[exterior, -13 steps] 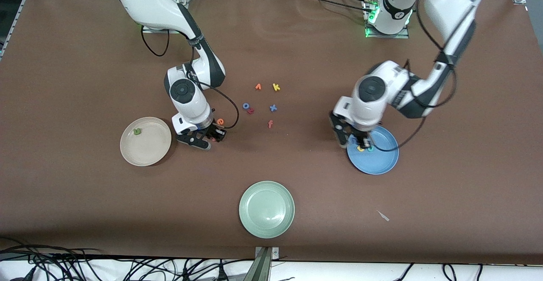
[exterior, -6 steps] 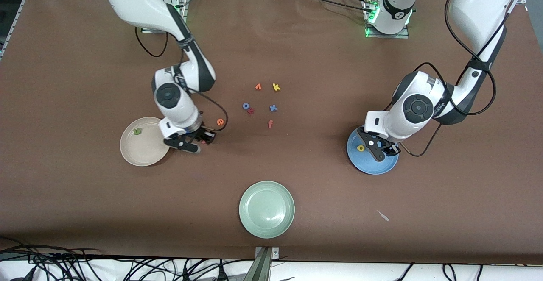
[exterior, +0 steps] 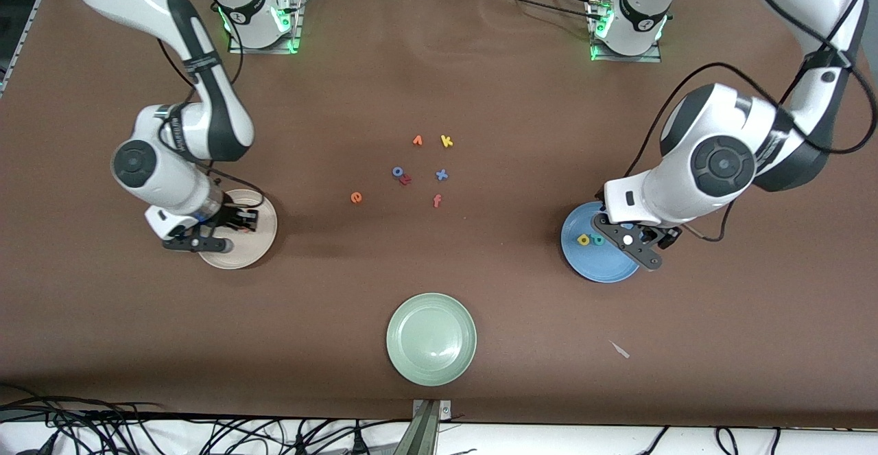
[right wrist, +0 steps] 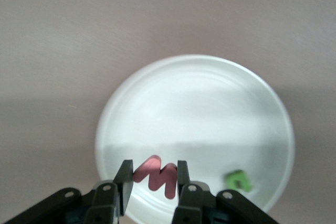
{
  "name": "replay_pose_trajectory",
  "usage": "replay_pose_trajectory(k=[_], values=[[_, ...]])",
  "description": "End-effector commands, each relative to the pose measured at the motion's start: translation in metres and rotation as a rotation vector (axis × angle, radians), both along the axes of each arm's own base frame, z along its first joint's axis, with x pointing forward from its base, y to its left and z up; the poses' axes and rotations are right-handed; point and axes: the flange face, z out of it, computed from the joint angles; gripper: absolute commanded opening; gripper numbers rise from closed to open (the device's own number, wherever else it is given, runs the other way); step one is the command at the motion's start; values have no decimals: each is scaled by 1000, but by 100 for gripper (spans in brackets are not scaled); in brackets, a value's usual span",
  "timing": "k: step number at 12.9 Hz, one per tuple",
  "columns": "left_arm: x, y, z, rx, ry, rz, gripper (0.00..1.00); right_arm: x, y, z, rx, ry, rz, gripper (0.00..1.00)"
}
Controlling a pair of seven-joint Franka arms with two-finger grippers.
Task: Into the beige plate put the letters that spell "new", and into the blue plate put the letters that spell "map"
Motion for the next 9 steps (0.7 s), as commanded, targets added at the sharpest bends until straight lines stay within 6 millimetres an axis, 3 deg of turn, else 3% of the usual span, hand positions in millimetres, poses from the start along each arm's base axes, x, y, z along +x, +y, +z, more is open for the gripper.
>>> replay_pose_trajectory(k=[1,2,3,4,6,9], values=[[-4,2,63,-12,-47,81,100,-18,5,-7,16,2,10,54],[-3,6,70,-15,-62,101,100,-16,7,-3,17,-2,-23,61],[9,39,84,-36,-85,178,100,-16,12,1,22,-7,-56,65],[9,60,104,-70,-119,237,100,-17,24,3,27,-7,-78,67],[8,91,129,-77,-183,315,100,-23,74,8,45,-8,-152,71],[-26,99,148,-103,-172,397,100,-42,143,8,53,3,-237,71]])
